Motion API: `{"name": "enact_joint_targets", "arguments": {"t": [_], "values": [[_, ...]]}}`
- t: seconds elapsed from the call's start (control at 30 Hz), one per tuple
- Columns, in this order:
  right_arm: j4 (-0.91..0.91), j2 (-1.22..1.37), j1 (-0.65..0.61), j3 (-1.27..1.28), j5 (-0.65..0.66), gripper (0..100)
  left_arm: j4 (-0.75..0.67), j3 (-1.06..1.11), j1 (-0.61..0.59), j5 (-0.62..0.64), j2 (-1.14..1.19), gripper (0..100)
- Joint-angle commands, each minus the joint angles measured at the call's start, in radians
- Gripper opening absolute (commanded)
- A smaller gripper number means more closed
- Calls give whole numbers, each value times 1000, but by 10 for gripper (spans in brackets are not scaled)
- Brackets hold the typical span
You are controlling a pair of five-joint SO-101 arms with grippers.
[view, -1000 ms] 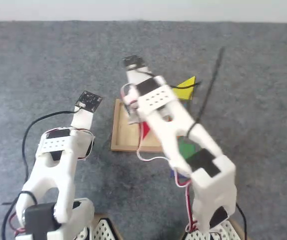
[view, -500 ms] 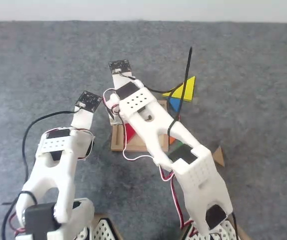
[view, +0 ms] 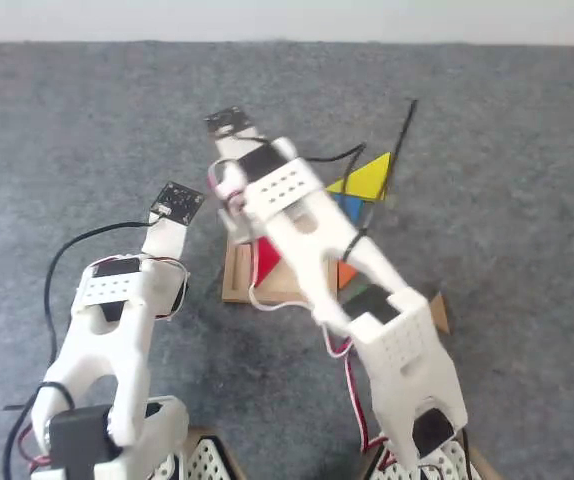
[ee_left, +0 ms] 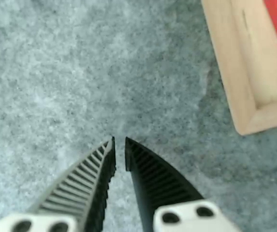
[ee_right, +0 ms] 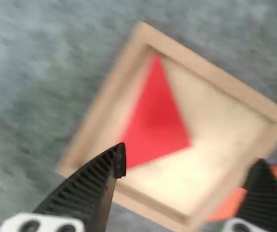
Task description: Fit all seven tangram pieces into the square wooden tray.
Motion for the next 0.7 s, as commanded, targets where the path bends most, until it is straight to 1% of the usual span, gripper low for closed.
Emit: {"name": "enact_joint_targets", "arguments": {"t": [0.0,0.07,0.1,0.17,0.2,0.33,0.5,0.67], "values": [[105,-105,33,-51,190,134,-18,-8,-6,-8,-49,37],[147,-94,31,-48,216,32,-18,-8,-6,-8,-49,37],[154,-84,31,-46,221,2,-18,-8,-6,-8,-49,37],[163,-70,31,-31,245,22,-18,-8,-6,-8,-49,37],[159,-65,30,-15,262,16,-18,-8,-6,-8,-49,37],[68,-67,5,107,279,9,-21,13,-6,-9,-86,37],[-53,-64,-7,222,275,9,-84,122,-3,-11,-233,37],[-134,-58,-10,244,245,9,-130,213,-5,-11,-368,38]]}}
